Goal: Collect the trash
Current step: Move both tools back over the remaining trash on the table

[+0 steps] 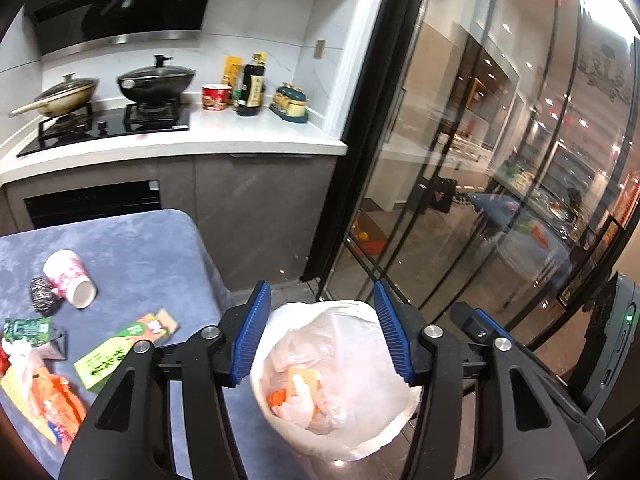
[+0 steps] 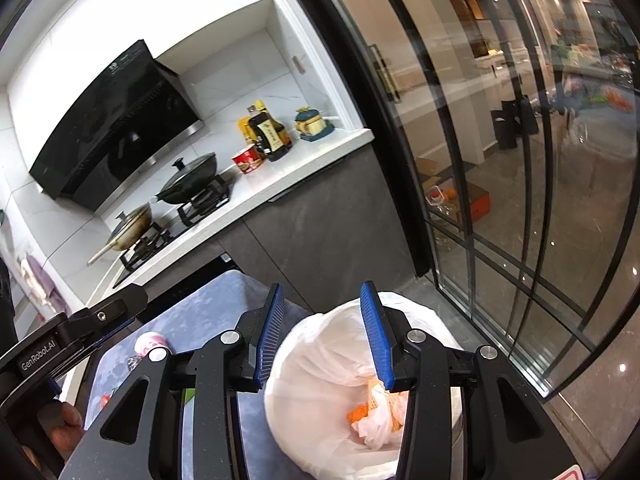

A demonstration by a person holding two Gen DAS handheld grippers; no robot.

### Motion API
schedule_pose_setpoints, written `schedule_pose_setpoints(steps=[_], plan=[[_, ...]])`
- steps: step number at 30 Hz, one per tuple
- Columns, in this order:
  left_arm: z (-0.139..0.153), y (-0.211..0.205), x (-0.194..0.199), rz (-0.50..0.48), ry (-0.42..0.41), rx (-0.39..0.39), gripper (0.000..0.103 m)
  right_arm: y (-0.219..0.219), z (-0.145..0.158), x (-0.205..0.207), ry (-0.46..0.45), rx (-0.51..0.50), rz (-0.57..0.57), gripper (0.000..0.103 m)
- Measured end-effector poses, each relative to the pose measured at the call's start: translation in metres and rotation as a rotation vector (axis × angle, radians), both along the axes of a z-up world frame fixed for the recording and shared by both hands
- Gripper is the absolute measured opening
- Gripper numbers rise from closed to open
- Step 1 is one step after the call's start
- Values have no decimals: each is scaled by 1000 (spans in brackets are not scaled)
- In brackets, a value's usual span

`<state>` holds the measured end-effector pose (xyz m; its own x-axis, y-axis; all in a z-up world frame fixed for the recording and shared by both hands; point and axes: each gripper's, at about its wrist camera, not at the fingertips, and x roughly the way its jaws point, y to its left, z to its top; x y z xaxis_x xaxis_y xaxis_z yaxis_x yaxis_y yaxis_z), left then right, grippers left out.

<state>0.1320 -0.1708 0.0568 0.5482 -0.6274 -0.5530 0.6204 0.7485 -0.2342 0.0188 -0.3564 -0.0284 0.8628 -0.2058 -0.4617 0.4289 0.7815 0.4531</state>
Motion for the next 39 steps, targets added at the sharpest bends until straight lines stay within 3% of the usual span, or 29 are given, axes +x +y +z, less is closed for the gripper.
schedule_pose_setpoints(steps=[15, 23, 26, 39], plan=[[6, 119, 17, 231, -13, 14, 56, 94, 18, 28, -5, -62, 188, 39], [-5, 195, 29, 374, -1, 45, 64, 159, 15, 51, 25, -89, 322, 43], [-14, 223, 33, 426, 10, 50, 69, 185, 9, 62, 49, -94, 376, 43], [-58, 311, 48, 545, 106, 98, 71, 289, -51, 100, 210, -85, 572, 43]])
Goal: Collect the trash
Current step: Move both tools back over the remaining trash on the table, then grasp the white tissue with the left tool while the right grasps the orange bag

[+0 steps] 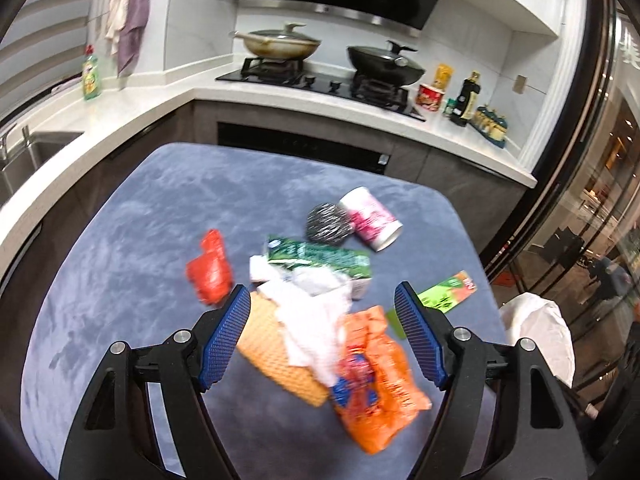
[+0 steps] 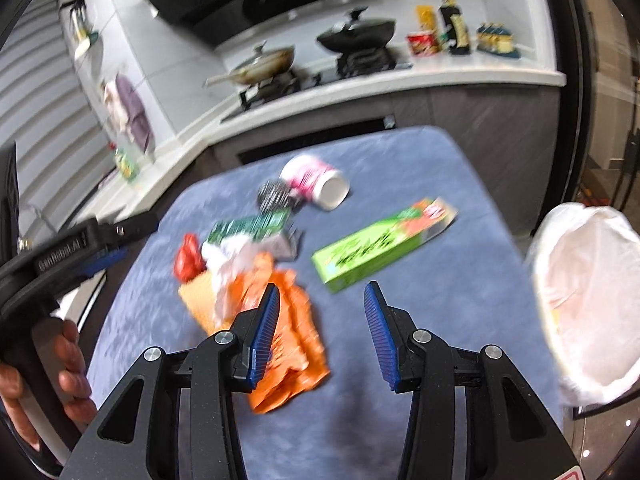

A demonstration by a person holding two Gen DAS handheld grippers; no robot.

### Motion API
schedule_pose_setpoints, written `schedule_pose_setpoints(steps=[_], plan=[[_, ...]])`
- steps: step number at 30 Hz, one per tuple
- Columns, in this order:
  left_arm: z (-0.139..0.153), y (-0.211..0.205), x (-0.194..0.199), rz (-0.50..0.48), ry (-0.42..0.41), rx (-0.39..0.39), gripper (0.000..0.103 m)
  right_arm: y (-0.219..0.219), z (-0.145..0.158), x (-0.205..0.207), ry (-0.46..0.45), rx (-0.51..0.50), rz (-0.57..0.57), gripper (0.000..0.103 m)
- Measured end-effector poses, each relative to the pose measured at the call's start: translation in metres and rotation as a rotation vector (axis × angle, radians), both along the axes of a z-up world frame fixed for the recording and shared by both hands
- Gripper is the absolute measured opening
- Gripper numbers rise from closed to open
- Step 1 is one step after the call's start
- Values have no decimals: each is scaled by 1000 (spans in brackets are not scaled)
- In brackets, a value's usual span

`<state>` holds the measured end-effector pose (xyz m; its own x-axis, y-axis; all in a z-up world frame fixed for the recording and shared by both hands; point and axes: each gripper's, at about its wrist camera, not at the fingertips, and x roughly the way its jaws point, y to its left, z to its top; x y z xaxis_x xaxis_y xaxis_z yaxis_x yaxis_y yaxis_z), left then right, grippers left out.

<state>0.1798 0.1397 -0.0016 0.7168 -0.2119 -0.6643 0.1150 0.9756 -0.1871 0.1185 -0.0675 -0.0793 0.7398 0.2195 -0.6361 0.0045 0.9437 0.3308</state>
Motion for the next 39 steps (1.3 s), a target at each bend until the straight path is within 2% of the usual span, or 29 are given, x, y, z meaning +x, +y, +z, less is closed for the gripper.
schedule_pose_setpoints(steps=[6, 15, 17, 18, 21, 24, 30, 32, 33, 35, 36, 38, 39], plan=[[-19, 15, 3, 14, 41, 7, 71, 28, -28, 12, 74, -11, 46, 43], [-45, 16, 11, 6, 96, 12, 74, 44, -56, 25, 149, -22, 75, 43], [-50, 14, 13, 3, 104, 13, 76, 47, -61, 27, 161, -24, 83, 37], [-53, 12, 15, -2, 111, 13, 76, 48, -63, 27, 167, -23, 88, 28], [-63, 6, 19, -16, 130, 21, 76, 48, -67, 28, 181, -19, 97, 20], [-73, -4, 25, -35, 144, 28, 76, 42, -64, 24, 170, -11, 91, 16], [-91, -21, 37, -51, 175, 33, 74, 20, -53, 16, 145, 6, 44, 15], [-97, -25, 41, -57, 190, 36, 61, 13, -50, 12, 137, 7, 31, 15], [-100, -26, 43, -60, 199, 36, 58, 10, -47, 10, 132, 7, 25, 15], [-103, -28, 44, -61, 206, 39, 43, 4, -43, 7, 122, 13, 13, 15], [-103, -29, 43, -63, 207, 44, 41, 0, -42, 5, 117, 16, 7, 15], [-102, -31, 42, -72, 209, 43, 21, -6, -38, 3, 106, 22, -6, 15], [-100, -31, 40, -77, 210, 42, 19, -9, -36, 2, 100, 25, -12, 15]])
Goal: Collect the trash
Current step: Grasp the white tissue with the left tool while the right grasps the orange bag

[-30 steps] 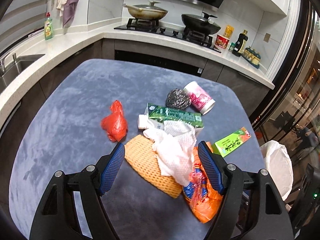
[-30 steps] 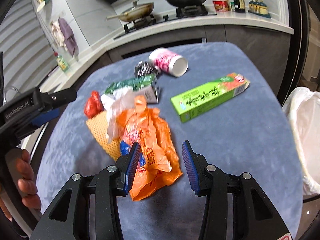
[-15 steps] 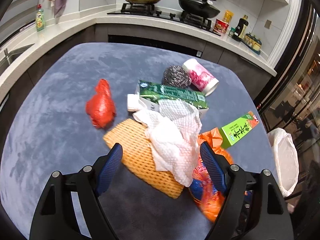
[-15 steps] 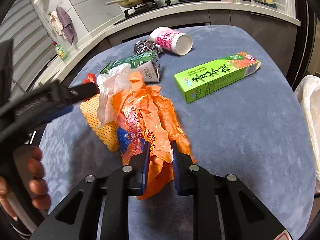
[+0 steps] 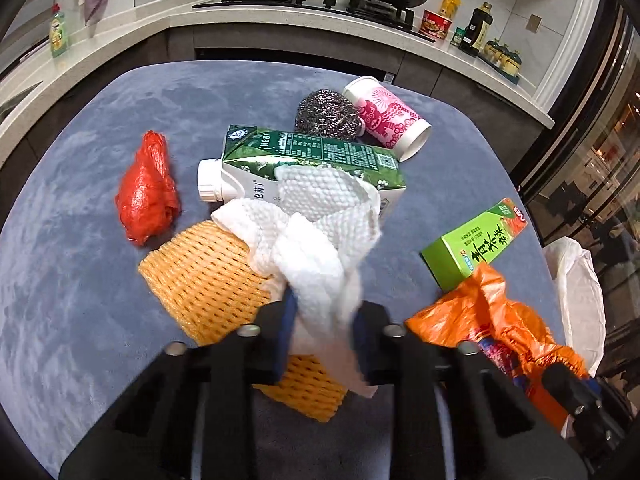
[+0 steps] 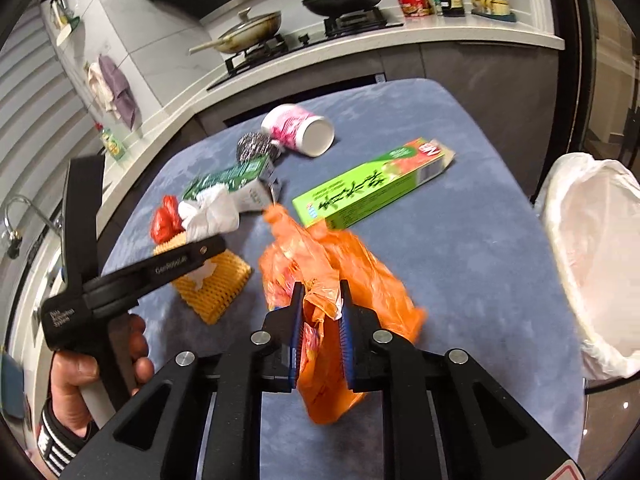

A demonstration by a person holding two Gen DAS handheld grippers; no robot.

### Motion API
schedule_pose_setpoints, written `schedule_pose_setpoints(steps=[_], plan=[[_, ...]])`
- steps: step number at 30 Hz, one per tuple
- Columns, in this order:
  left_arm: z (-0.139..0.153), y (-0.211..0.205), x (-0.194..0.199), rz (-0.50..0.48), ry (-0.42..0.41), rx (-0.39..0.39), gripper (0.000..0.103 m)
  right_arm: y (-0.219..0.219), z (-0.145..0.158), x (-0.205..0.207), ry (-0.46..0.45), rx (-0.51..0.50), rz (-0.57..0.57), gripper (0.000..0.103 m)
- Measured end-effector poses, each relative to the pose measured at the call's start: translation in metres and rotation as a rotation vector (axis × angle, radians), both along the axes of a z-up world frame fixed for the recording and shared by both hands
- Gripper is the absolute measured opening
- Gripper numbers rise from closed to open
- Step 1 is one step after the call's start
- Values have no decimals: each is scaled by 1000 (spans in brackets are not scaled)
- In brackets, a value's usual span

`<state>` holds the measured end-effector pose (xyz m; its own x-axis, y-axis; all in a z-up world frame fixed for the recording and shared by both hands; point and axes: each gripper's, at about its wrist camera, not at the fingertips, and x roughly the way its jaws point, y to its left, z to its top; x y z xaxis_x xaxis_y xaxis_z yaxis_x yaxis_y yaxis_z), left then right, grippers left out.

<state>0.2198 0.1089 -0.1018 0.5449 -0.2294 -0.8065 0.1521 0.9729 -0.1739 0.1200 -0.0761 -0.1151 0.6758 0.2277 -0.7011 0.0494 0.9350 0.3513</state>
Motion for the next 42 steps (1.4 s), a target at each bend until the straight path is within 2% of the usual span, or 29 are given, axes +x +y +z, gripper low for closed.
schedule_pose_setpoints(steps=[2, 5, 14, 23, 34, 42], plan=[[4, -1, -3, 0, -12, 4, 11, -6, 6, -3, -17, 4, -12, 15], [16, -2, -11, -9, -34, -5, 8, -14, 16, -9, -48, 9, -23, 10], [79, -24, -44, -76, -156, -51, 7, -47, 56, -27, -165, 12, -80, 9], [137, -65, -81, -182, -268, -92, 7, -84, 94, -54, -287, -1, -154, 9], [162, -125, -110, -299, -327, -89, 7, -163, 132, -86, -407, -18, -326, 9], [165, -173, -121, -382, -341, -78, 7, -205, 129, -100, -416, -25, -418, 9]])
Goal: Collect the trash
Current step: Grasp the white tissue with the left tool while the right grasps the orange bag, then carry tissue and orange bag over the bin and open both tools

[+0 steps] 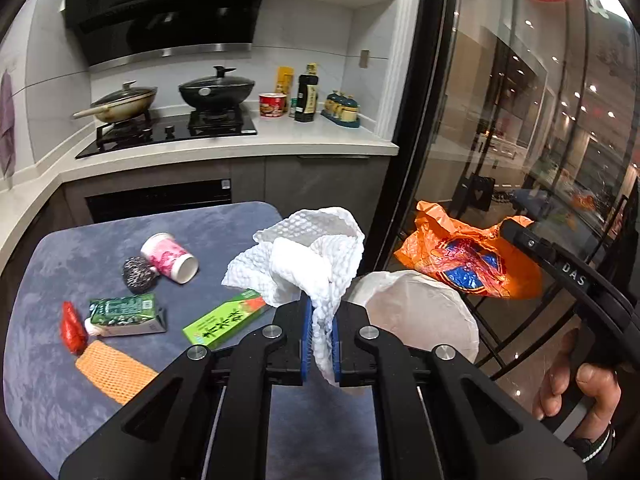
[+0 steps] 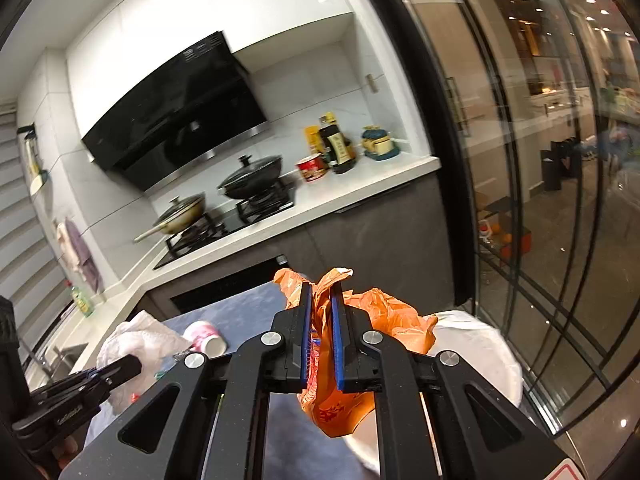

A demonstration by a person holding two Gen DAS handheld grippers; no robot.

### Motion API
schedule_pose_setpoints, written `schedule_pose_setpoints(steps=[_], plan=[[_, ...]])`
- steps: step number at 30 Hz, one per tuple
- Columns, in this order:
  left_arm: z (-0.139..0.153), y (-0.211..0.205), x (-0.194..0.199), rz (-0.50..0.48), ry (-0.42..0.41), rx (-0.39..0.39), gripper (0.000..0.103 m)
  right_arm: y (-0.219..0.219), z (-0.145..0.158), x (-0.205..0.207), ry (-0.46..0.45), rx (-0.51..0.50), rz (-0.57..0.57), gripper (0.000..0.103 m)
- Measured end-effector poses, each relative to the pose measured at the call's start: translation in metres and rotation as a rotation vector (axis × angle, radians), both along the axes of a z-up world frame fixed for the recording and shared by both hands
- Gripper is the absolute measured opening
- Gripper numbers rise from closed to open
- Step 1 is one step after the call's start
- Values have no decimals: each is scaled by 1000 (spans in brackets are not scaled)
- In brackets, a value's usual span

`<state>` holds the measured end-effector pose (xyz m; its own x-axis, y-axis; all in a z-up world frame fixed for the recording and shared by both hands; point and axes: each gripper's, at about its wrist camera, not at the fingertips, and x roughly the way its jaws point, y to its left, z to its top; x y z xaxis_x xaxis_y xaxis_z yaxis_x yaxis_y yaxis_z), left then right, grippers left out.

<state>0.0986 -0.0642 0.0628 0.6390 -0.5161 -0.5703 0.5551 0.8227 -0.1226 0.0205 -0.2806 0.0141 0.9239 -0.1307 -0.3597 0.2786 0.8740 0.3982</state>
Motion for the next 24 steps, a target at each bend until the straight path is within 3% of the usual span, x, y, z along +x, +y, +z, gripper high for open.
schedule_pose_setpoints(steps=[14, 24], plan=[[-14, -72, -11, -97, 13, 50, 7, -66, -36, -9, 70, 57, -92, 9], [-43, -129, -6, -170, 53, 119, 7, -91, -65, 0, 137, 97, -115, 9]])
